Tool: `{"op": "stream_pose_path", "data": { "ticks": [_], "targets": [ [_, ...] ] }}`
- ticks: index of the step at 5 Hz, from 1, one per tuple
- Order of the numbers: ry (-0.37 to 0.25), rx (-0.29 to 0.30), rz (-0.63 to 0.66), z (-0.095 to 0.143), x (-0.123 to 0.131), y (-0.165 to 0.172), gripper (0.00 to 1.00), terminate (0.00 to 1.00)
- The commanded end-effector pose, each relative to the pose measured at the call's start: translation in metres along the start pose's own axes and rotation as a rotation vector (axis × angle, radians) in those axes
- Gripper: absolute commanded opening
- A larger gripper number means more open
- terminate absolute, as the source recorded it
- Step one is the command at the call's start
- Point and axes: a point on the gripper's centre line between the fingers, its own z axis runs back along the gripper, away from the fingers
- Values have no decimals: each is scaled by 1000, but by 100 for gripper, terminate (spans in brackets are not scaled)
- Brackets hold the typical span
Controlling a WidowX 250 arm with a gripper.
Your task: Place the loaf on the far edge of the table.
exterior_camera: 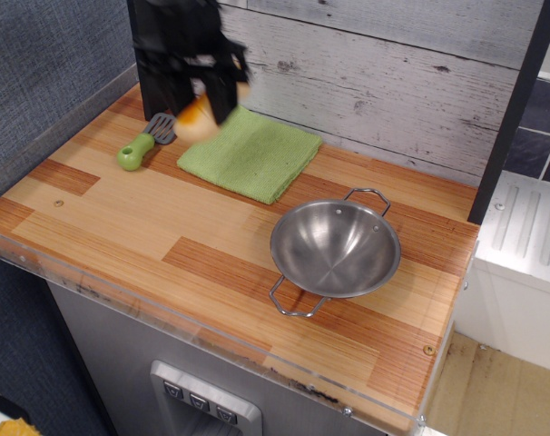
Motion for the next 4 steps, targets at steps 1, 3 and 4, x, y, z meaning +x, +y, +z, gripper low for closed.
{"op": "stream_pose_path", "data": {
  "ticks": [1, 3, 4],
  "targets": [
    [65, 8, -56, 47, -37, 60, 0, 0],
    [109, 65, -52, 38, -83, 109, 0, 0],
    [80, 111, -6, 28, -97, 113, 0, 0]
  ]
}}
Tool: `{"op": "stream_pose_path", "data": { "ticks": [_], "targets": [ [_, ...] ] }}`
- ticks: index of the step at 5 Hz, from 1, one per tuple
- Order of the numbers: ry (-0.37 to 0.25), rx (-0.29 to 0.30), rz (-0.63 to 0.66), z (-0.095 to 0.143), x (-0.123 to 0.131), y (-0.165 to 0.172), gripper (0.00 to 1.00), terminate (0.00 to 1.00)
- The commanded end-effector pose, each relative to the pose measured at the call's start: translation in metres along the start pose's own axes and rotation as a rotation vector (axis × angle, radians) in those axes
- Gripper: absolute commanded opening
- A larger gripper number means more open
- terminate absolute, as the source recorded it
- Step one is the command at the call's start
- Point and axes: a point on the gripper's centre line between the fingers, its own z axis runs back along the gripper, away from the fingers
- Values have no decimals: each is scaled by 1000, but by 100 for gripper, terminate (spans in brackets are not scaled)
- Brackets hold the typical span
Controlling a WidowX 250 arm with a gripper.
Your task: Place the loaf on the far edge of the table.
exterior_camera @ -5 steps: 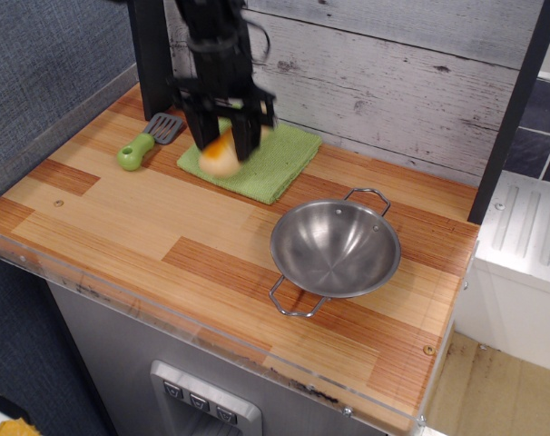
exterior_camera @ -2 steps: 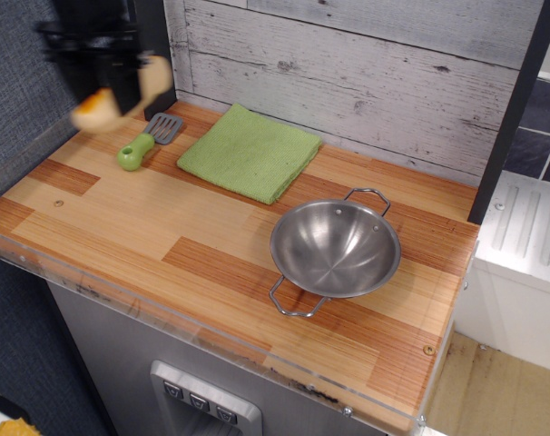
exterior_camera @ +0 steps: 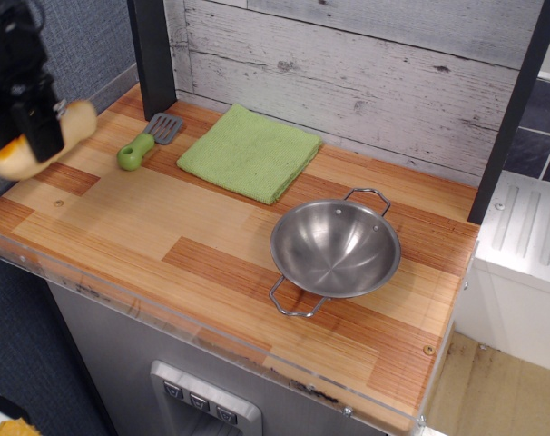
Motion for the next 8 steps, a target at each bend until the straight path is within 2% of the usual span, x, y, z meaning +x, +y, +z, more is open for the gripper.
{"op": "stream_pose_path", "data": {
  "ticks": [1, 2, 3, 4, 5, 6, 7, 8],
  "targets": [
    [-92, 119, 57, 5, -6, 9, 0, 0],
    [-128, 148, 69, -2, -3, 16, 0, 0],
    [-132, 142, 80, -12, 1, 26, 0, 0],
    [-121, 142, 62, -26, 7, 31, 0, 0],
    [-83, 129, 49, -45, 12, 29, 0, 0],
    [-76, 129, 53, -50, 12, 26, 100, 0],
    [-83, 144, 29, -42, 12, 17, 100, 0],
    [-136, 175, 27, -22, 7, 8, 100, 0]
  ]
}}
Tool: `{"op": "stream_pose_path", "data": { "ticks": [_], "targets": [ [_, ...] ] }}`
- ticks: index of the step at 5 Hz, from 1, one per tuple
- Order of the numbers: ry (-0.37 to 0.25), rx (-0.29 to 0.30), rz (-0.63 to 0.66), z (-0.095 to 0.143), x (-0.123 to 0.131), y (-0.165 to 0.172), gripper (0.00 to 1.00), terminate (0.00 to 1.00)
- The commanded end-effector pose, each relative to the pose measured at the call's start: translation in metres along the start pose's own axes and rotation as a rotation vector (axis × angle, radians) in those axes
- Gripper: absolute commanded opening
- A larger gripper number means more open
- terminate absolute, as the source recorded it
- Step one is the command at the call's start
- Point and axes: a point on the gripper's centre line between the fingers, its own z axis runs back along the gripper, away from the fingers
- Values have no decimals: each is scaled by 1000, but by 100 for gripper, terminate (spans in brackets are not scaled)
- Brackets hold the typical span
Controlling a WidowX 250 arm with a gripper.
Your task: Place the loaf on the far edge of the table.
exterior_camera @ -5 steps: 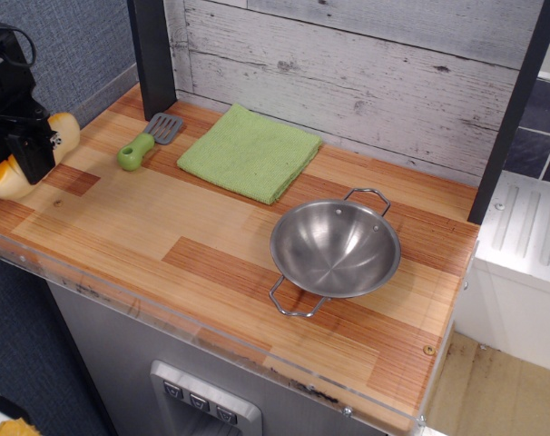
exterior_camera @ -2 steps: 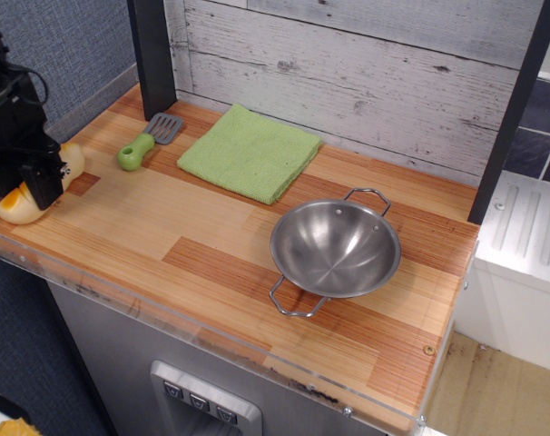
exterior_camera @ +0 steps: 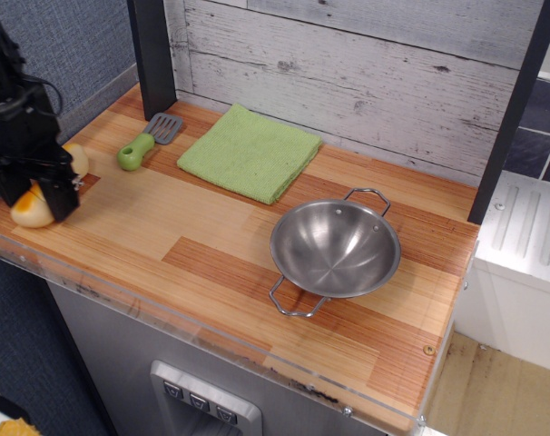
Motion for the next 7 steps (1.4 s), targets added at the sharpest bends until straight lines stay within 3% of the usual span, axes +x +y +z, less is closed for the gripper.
{"op": "stream_pose_path", "data": {
  "ticks": [1, 2, 3, 4, 5, 7],
  "targets": [
    [-109, 77, -9, 55, -1, -5, 100, 0],
    [-125, 78, -25, 77, -5, -16, 100, 0],
    [-68, -8, 2, 86, -6, -45, 100, 0],
    [-73, -72, 12, 90, -12, -70, 100, 0],
    [-76, -69, -43, 93, -16, -86, 100, 0],
    [-59, -6, -139, 99, -15, -98, 100, 0]
  ]
}}
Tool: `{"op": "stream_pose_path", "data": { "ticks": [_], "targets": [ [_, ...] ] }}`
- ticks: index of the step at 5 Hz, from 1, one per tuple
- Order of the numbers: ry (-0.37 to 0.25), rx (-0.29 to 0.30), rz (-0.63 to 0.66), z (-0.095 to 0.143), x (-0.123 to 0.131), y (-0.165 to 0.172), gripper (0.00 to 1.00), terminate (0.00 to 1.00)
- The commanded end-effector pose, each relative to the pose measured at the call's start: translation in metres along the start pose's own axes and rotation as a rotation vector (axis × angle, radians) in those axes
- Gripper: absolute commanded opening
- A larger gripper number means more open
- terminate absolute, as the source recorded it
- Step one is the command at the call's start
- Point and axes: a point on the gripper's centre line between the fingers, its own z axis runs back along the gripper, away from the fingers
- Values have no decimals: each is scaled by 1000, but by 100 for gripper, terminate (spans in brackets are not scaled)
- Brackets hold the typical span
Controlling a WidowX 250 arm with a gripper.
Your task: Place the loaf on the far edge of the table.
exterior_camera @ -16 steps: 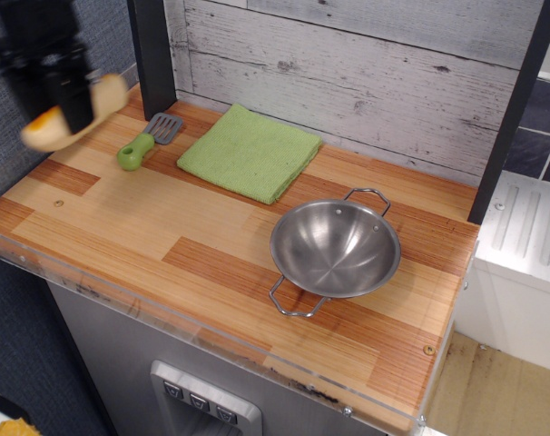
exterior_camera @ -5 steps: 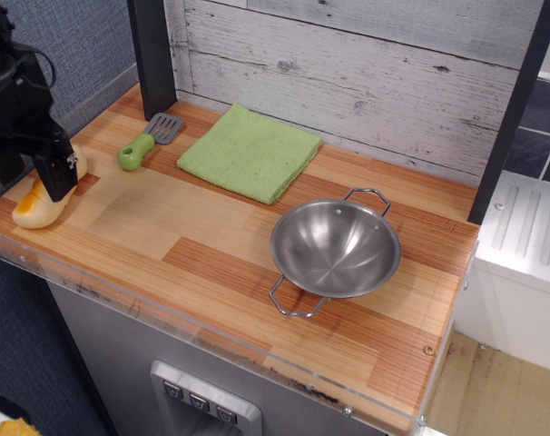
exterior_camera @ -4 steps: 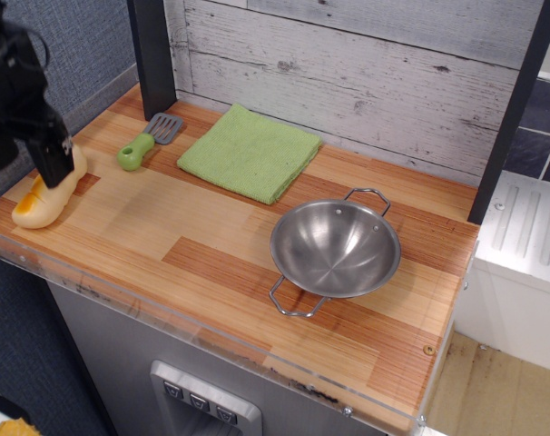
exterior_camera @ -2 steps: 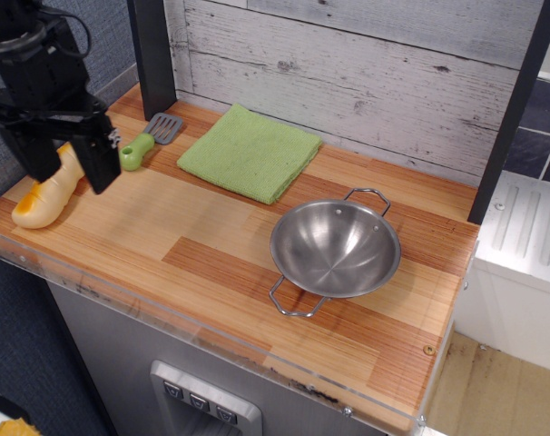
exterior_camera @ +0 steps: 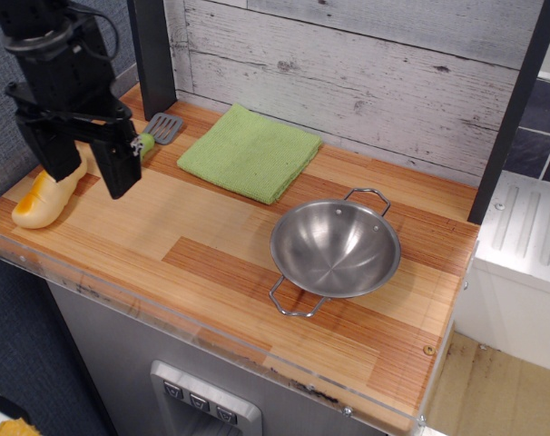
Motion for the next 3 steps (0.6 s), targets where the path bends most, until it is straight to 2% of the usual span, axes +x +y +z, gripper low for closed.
{"op": "stream_pose_path", "data": {
  "ticks": [1, 2, 3],
  "targets": [
    [-33, 58, -67, 18, 5, -3, 100, 0],
    [-32, 113, -78, 23, 3, -4, 100, 0],
    [-32, 113, -78, 23, 3, -4, 100, 0]
  ]
}}
